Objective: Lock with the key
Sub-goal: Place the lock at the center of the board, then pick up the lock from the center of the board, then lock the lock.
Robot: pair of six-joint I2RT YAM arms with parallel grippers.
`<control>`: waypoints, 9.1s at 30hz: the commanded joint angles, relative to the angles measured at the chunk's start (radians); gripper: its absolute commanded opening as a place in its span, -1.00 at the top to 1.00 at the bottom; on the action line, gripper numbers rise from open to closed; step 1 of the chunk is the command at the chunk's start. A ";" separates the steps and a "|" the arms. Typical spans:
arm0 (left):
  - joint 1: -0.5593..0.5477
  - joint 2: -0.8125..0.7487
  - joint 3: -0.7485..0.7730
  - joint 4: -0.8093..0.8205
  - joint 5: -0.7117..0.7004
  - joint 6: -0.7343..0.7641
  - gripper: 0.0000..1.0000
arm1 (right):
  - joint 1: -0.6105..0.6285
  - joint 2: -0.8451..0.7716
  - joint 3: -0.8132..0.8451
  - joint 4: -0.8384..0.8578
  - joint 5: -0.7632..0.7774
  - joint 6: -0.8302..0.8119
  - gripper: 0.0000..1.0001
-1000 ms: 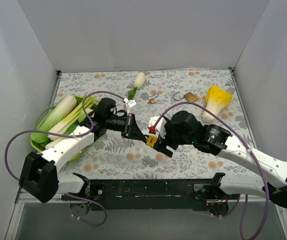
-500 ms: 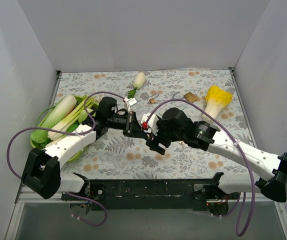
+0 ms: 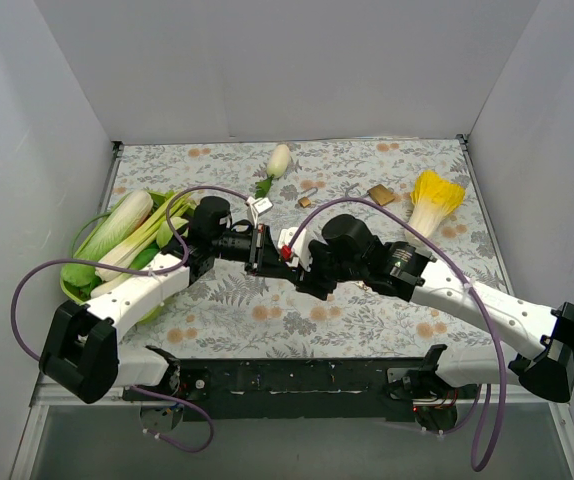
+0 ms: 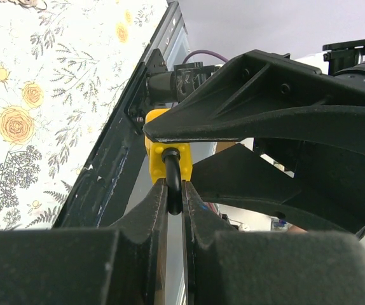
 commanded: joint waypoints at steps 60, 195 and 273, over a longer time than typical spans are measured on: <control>0.236 -0.368 -0.022 -0.226 -0.464 0.236 -0.96 | -0.320 0.407 -0.037 0.041 0.252 0.909 -0.74; 0.183 -0.172 0.268 -0.985 0.300 1.773 -0.47 | 0.063 0.073 0.293 -0.518 -0.510 -0.855 0.97; -0.069 -0.279 0.082 -0.175 -0.001 0.785 1.00 | -0.084 -0.013 0.192 -0.210 -0.438 -0.079 0.97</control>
